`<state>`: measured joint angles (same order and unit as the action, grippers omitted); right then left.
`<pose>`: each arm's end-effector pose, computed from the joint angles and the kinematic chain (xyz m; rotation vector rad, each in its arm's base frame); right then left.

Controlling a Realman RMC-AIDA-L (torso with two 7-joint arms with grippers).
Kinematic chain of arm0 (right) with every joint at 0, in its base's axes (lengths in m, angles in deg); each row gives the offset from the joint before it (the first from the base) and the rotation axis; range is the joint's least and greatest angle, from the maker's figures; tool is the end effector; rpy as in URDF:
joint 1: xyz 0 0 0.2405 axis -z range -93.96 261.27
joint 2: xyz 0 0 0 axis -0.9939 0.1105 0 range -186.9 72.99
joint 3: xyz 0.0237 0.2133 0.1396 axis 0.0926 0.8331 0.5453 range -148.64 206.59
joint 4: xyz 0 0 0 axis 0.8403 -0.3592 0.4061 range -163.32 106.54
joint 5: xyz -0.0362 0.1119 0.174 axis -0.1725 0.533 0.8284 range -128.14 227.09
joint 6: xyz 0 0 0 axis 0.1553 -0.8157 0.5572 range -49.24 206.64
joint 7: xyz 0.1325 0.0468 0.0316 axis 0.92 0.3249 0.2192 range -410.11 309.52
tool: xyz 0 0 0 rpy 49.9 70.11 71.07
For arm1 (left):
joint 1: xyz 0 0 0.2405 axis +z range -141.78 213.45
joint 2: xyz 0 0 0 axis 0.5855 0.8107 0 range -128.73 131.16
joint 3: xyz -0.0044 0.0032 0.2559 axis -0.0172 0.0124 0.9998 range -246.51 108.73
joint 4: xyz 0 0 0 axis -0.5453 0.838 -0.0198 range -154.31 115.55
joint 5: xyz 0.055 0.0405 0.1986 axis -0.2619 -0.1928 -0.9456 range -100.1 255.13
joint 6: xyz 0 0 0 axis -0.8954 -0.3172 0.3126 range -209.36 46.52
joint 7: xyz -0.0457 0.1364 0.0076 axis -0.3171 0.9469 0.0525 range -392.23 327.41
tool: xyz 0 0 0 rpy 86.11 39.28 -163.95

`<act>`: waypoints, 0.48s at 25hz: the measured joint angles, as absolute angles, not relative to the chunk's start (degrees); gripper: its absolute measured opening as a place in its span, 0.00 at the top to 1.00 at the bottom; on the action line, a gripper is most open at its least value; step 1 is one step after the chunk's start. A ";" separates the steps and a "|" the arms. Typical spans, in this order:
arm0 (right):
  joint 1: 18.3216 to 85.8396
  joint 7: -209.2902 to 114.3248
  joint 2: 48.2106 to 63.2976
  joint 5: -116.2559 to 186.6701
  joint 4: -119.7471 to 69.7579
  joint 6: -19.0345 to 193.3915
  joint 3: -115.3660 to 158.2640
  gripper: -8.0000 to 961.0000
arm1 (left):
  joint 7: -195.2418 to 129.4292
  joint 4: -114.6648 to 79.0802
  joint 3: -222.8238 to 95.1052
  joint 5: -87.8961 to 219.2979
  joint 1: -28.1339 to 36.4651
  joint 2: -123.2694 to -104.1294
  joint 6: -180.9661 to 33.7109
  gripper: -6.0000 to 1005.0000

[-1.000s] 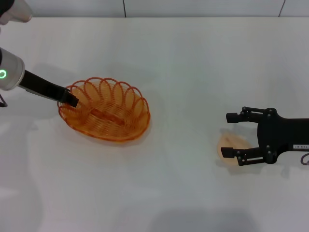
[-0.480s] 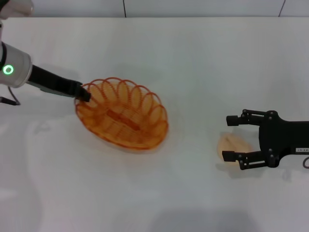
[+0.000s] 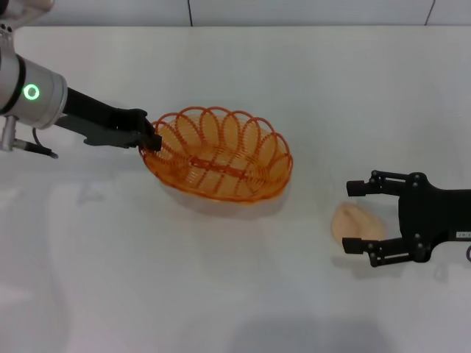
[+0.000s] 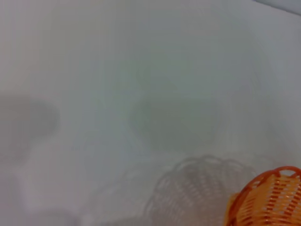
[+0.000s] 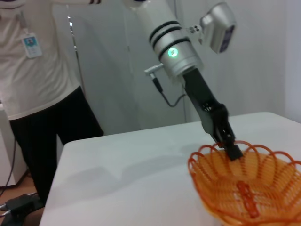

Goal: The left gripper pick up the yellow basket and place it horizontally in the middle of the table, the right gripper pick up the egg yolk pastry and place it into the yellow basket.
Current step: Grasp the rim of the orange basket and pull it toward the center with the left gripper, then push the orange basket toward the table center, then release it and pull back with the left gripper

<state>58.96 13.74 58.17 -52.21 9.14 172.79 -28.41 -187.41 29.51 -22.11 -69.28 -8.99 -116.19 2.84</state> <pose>0.2639 0.2962 -0.0021 -2.8911 0.2016 0.7196 -0.2282 0.3954 0.0173 -2.2383 -1.7682 0.0072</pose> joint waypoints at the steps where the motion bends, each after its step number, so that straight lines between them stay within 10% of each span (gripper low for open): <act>1: 59.02 13.46 58.17 -52.21 9.14 173.07 -28.41 0.09 | -188.91 29.46 -21.80 -69.38 -8.98 -116.21 2.68 0.91; 12: 59.79 12.03 58.17 -52.22 9.18 175.54 -28.31 0.09 | -195.80 27.24 -20.89 -69.48 -8.63 -117.09 1.69 0.89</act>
